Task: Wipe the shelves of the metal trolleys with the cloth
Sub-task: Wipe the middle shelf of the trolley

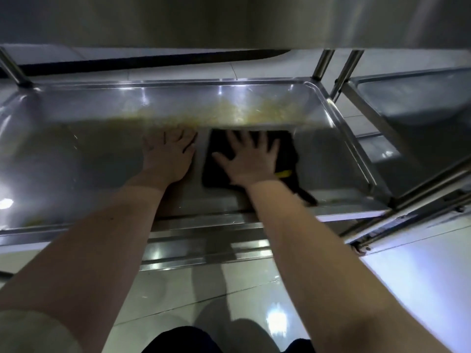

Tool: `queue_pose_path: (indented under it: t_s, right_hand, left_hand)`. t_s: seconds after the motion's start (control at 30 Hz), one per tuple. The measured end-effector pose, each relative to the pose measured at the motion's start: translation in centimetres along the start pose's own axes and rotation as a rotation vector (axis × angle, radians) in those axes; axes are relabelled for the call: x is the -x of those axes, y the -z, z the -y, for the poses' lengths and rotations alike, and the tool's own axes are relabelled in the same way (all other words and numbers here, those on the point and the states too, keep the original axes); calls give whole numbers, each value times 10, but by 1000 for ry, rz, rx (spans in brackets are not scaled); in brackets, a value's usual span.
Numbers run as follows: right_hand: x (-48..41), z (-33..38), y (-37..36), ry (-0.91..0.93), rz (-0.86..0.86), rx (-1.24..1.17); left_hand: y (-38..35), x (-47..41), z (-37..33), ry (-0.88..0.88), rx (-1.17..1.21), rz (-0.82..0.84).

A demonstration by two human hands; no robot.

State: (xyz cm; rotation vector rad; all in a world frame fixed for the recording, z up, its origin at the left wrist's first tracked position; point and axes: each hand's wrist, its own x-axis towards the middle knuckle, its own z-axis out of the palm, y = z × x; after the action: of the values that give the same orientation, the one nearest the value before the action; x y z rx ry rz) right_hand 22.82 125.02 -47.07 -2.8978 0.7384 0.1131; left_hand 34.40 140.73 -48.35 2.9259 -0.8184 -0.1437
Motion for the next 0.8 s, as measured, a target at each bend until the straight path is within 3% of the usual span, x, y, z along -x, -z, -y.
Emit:
queue_pose_path:
  t_s: [0.13, 0.4, 0.53, 0.67, 0.8]
  right_hand:
    - [43, 2, -4, 129, 62, 15]
    - [73, -179, 30, -114, 96, 35]
    - [71, -123, 18, -132, 108, 89]
    - [78, -3, 1, 163, 131, 54]
    - [72, -12, 5, 201, 121, 22]
  left_hand:
    - [-3, 1, 7, -2, 15, 1]
    - [-7, 1, 6, -10, 16, -21]
    - [-7, 5, 4, -4, -17, -13]
    - [-6, 8, 4, -8, 31, -29]
    - [-4, 7, 6, -21, 35, 2]
